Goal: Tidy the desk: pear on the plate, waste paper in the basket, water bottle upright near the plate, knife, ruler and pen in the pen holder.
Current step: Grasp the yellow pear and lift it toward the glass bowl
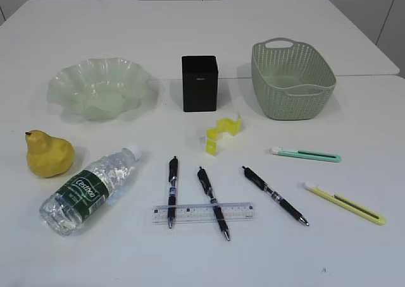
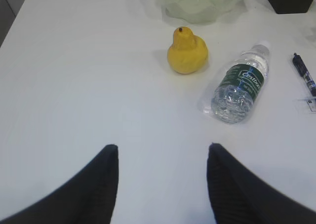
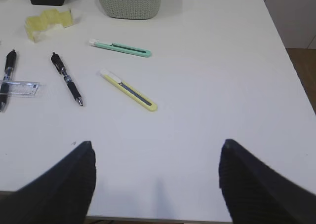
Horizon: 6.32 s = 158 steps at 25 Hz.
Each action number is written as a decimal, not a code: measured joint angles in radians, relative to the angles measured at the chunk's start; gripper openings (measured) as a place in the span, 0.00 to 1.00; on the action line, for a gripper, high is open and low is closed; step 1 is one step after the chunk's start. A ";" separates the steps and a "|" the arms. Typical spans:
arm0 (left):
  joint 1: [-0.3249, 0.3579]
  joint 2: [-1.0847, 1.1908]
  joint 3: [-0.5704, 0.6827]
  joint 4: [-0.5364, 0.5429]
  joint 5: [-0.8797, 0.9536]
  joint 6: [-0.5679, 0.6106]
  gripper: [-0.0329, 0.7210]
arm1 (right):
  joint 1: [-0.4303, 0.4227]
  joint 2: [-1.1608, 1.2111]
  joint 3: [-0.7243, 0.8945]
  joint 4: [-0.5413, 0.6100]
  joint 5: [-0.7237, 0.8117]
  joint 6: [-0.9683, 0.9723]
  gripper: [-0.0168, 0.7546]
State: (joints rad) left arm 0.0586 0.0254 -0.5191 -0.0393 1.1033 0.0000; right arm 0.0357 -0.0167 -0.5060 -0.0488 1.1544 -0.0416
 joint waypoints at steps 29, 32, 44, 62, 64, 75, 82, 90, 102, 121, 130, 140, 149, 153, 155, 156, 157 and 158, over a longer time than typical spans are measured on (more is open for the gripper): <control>0.000 0.036 0.000 0.000 0.000 0.000 0.58 | 0.000 0.000 0.000 0.000 0.000 0.000 0.77; 0.000 0.036 0.000 0.000 0.000 0.000 0.58 | 0.000 0.000 0.000 0.000 0.000 0.000 0.77; 0.000 0.063 -0.004 0.000 0.020 0.000 0.58 | 0.000 0.106 0.000 -0.002 0.002 0.000 0.77; 0.000 0.232 -0.071 0.004 0.033 0.000 0.58 | 0.000 0.282 -0.031 -0.007 -0.024 0.000 0.77; 0.000 0.252 -0.071 0.004 0.030 0.000 0.58 | 0.000 0.303 -0.041 -0.007 -0.035 0.000 0.77; 0.000 0.413 -0.132 0.014 -0.120 0.000 0.58 | 0.000 0.432 -0.129 -0.034 -0.082 0.000 0.77; 0.000 0.587 -0.227 0.018 -0.179 0.008 0.58 | 0.000 0.532 -0.139 -0.047 -0.138 0.000 0.77; -0.008 0.639 -0.252 0.018 -0.185 0.028 0.58 | 0.000 0.654 -0.139 -0.057 -0.188 0.000 0.77; -0.120 0.714 -0.256 0.069 -0.178 0.051 0.58 | 0.000 0.755 -0.153 -0.059 -0.215 0.000 0.77; -0.210 0.817 -0.261 0.137 -0.201 0.054 0.58 | 0.148 0.984 -0.245 -0.149 -0.203 0.010 0.77; -0.210 0.987 -0.397 0.137 -0.157 0.054 0.60 | 0.148 1.061 -0.306 -0.142 -0.171 0.042 0.77; -0.210 1.194 -0.623 0.135 -0.029 0.054 0.66 | 0.148 1.153 -0.454 -0.140 -0.099 0.091 0.77; -0.210 1.354 -0.730 0.108 -0.002 0.054 0.66 | 0.148 1.157 -0.467 -0.138 -0.081 0.102 0.77; -0.210 1.425 -0.768 0.108 0.004 0.054 0.66 | 0.148 1.157 -0.467 -0.138 -0.081 0.102 0.77; -0.210 1.463 -0.787 0.108 0.006 0.054 0.66 | 0.148 1.157 -0.467 -0.138 -0.081 0.104 0.77; -0.210 1.483 -0.799 0.108 0.008 0.054 0.66 | 0.148 1.157 -0.467 -0.138 -0.081 0.104 0.77; -0.210 1.505 -0.810 0.108 0.008 0.054 0.66 | 0.148 1.157 -0.467 -0.138 -0.081 0.104 0.77; -0.210 1.522 -0.823 0.108 0.008 0.054 0.66 | 0.148 1.157 -0.467 -0.138 -0.081 0.104 0.77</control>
State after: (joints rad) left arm -0.1514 1.5473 -1.3418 0.0691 1.1116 0.0536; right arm 0.1834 1.1405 -0.9731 -0.1871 1.0730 0.0625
